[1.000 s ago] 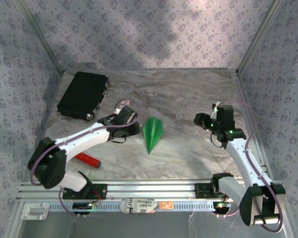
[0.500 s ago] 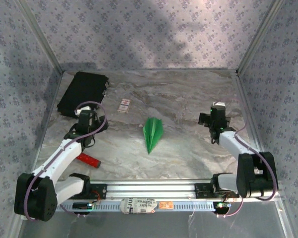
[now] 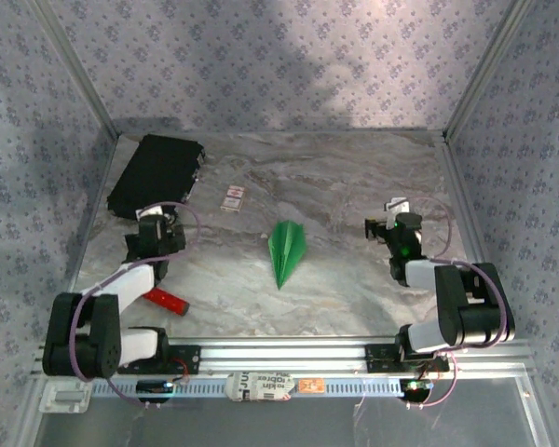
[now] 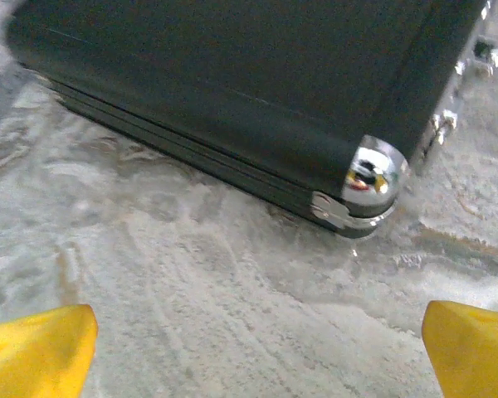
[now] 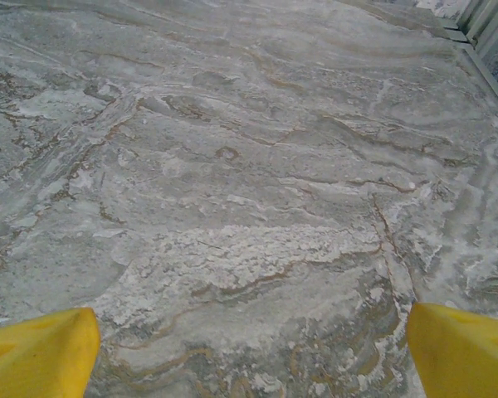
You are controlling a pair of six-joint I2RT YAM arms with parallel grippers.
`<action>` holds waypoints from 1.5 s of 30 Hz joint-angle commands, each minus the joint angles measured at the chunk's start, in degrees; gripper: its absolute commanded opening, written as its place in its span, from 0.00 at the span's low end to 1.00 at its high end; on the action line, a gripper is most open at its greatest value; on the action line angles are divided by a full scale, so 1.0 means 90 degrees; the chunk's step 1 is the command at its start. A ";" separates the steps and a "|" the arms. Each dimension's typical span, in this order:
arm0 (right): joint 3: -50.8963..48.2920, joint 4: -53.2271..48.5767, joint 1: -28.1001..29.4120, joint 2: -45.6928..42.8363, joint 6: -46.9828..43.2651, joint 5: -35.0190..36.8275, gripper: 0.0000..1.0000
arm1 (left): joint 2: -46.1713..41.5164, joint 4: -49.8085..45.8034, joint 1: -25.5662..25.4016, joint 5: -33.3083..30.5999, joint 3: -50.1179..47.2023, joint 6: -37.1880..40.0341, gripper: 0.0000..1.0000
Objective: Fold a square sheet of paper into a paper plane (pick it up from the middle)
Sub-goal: Reset both arms
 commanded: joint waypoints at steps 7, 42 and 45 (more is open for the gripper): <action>0.0290 0.0576 -0.0438 0.0615 0.0448 -0.0199 0.99 | 0.0653 0.2318 0.0395 0.1447 0.0090 0.0696 1.00; 0.0328 0.0467 -0.0449 0.0580 0.0457 -0.0221 0.99 | 0.1701 0.3651 0.0625 0.1949 -0.0048 0.0529 1.00; 0.0326 0.0467 -0.0447 0.0586 0.0461 -0.0220 0.99 | 0.1703 0.3649 0.0622 0.1952 -0.0048 0.0534 1.00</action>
